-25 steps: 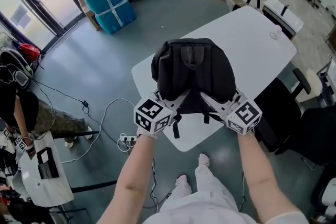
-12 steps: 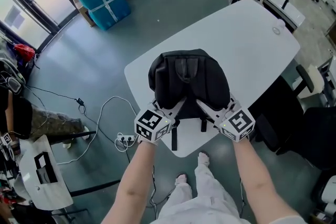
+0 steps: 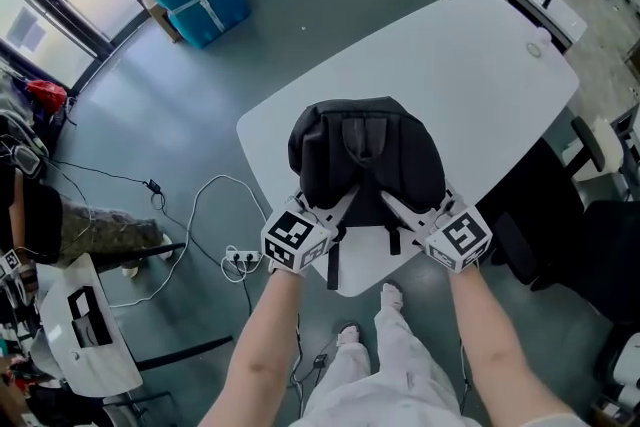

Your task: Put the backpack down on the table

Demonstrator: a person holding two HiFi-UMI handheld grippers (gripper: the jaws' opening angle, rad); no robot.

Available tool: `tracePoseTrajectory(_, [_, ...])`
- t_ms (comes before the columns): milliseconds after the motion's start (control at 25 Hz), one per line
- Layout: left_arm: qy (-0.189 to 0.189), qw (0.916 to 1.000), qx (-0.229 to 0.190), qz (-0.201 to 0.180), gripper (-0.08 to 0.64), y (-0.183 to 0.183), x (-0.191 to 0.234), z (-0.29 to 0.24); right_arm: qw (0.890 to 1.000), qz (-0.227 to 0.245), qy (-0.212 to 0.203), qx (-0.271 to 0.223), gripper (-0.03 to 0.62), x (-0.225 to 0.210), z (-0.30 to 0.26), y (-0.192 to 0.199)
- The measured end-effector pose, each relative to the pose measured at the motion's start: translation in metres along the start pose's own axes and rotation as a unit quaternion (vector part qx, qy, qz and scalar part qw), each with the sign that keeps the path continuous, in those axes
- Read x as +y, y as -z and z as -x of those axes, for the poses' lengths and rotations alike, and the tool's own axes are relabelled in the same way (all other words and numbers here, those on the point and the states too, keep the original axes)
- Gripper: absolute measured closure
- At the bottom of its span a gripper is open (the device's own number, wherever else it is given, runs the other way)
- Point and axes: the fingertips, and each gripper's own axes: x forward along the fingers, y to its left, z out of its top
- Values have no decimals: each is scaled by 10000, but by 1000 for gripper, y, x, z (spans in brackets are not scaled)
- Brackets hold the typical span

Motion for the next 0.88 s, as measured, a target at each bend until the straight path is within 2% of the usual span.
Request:
tracePoseTrajectory(280, [-79,9999,-34,112,483,14,2,0,9998,-107,-136,32,419,3,-2,13])
tracePoseTrajectory(880, [-17,9999,-62,153,465,16,1,-3,9996,-274,-3,30,412,0,-2,19])
